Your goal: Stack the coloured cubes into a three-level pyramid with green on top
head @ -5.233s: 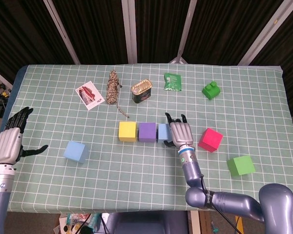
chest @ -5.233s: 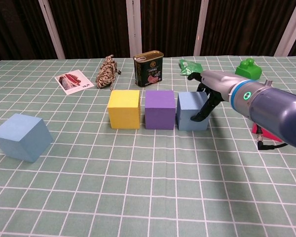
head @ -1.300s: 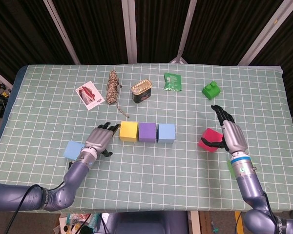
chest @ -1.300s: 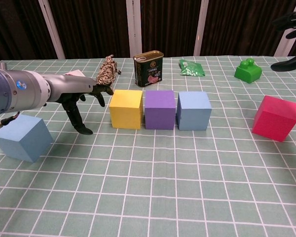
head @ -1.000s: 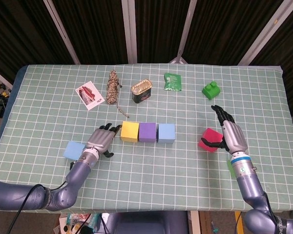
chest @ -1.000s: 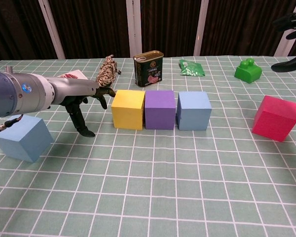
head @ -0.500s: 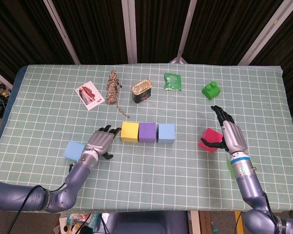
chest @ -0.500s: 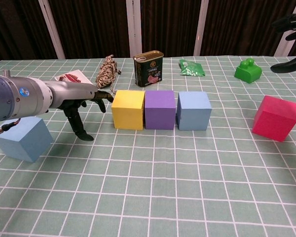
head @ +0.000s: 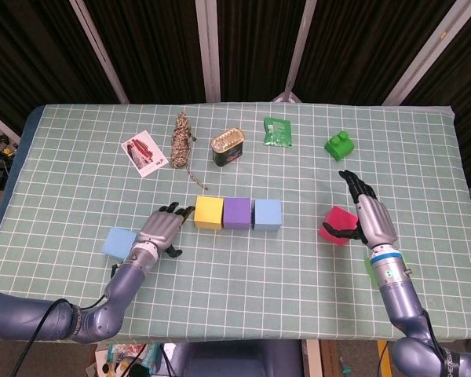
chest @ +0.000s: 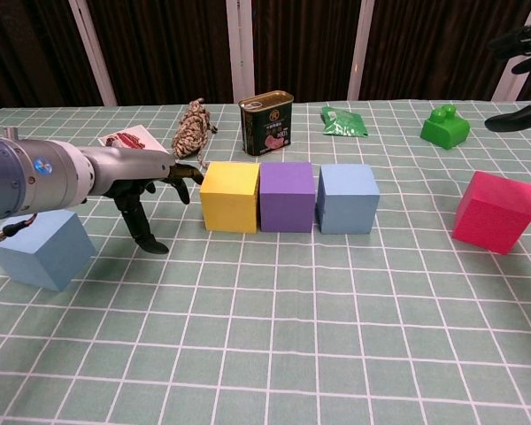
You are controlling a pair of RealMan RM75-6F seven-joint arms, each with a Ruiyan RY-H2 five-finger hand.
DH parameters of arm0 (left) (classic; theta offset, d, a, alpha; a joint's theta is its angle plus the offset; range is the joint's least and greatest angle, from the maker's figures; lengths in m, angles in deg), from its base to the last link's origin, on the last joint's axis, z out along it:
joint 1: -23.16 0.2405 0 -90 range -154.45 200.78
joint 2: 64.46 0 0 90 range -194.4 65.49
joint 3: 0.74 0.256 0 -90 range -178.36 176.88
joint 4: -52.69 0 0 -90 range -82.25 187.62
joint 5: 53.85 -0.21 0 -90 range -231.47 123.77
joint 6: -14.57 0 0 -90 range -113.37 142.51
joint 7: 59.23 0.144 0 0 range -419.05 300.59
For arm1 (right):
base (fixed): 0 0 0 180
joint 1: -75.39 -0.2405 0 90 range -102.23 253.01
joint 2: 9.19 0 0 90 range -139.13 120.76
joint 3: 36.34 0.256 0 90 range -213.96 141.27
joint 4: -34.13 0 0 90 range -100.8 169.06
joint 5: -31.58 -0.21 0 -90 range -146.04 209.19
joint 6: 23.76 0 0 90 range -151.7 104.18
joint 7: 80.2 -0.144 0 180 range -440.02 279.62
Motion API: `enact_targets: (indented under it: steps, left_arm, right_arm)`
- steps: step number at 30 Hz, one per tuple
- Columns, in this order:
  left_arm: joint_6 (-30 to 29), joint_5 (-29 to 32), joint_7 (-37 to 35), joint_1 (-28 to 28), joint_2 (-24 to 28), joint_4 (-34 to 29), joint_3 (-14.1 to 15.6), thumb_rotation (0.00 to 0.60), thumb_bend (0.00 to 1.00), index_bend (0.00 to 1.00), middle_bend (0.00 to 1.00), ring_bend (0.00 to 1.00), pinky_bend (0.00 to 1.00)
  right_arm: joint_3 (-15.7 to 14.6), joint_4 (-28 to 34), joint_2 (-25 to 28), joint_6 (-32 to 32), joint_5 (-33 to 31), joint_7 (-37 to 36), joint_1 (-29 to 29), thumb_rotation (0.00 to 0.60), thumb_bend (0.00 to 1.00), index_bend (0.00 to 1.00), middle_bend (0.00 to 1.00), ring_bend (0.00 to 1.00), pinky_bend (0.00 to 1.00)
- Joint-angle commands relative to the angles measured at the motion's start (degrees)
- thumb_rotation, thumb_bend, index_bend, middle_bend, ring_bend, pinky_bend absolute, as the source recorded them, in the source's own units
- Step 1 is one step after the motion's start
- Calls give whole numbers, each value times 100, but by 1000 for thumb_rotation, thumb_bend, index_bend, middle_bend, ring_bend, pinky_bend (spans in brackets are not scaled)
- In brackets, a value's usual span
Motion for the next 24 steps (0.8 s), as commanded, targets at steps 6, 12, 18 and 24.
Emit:
enact_targets:
  steps: [6, 12, 18, 24]
  left_arm:
    - [6, -28, -26, -18, -32, 2, 15, 600, 319, 48, 163, 36, 137]
    - [-15, -54, -31, -37, -59, -18, 22, 600, 318, 48, 162, 35, 137]
    - [-30, -41, -31, -51, -74, -32, 34, 600, 319, 48, 162, 36, 137]
    - [-103, -54, -34, -32, 1, -98, 47, 600, 319, 48, 162, 36, 137]
  right_arm:
    - [-5, 5, -4, -11, 1, 4, 1, 600, 251, 0, 0, 0, 0]
    - [-12, 10, 1, 3, 3, -1, 0, 600, 251, 0, 0, 0, 0]
    - [-27, 11, -4, 26, 4, 0, -7, 600, 251, 0, 0, 0, 0]
    - [-47, 19, 1, 47, 11, 13, -11, 600, 252, 0, 0, 0, 0]
